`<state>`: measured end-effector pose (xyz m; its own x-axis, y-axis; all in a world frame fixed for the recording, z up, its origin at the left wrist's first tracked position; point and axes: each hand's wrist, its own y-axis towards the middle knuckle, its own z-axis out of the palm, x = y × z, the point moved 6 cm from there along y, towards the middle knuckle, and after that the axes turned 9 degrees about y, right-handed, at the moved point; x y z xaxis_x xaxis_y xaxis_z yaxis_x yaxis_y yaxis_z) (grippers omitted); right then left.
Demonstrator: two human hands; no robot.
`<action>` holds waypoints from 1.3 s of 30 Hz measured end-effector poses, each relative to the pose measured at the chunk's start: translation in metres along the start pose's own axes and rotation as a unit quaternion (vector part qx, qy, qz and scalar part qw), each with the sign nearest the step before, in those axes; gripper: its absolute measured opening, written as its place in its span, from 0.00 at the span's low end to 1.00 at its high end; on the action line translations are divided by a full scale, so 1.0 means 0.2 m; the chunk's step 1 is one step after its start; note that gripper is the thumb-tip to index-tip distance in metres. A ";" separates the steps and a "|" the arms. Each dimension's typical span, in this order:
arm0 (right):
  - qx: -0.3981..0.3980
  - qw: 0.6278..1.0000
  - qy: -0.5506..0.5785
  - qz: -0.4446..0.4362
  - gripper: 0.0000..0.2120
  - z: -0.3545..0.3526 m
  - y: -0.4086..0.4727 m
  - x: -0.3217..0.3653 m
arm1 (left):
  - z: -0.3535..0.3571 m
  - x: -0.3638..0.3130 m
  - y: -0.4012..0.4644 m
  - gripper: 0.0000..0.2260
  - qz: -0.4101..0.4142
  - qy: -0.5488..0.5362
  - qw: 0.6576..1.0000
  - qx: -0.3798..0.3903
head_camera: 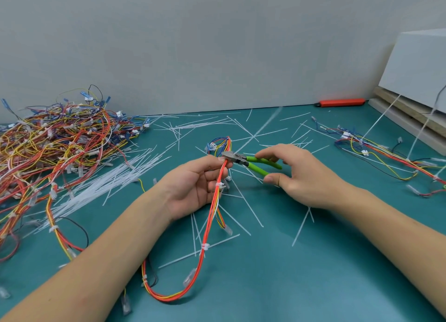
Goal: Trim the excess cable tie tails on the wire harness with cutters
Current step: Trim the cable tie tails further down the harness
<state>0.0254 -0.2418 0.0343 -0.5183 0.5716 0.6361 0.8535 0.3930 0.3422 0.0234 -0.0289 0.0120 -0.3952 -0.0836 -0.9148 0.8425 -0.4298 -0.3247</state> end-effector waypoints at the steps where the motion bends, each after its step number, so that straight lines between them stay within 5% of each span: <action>1: -0.003 1.000 0.001 0.000 0.21 0.00 0.00 0.00 | 0.00 0.00 0.00 0.07 0.000 0.001 1.000 0.000; 39: 0.008 0.999 0.029 0.011 0.25 0.01 0.00 -0.01 | 0.01 -0.01 -0.01 0.07 -0.007 -0.001 1.000 -0.013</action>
<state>0.0267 -0.2413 0.0309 -0.4951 0.5369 0.6831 0.8633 0.3924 0.3173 0.0205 -0.0303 0.0149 -0.4074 -0.0804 -0.9097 0.8460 -0.4083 -0.3429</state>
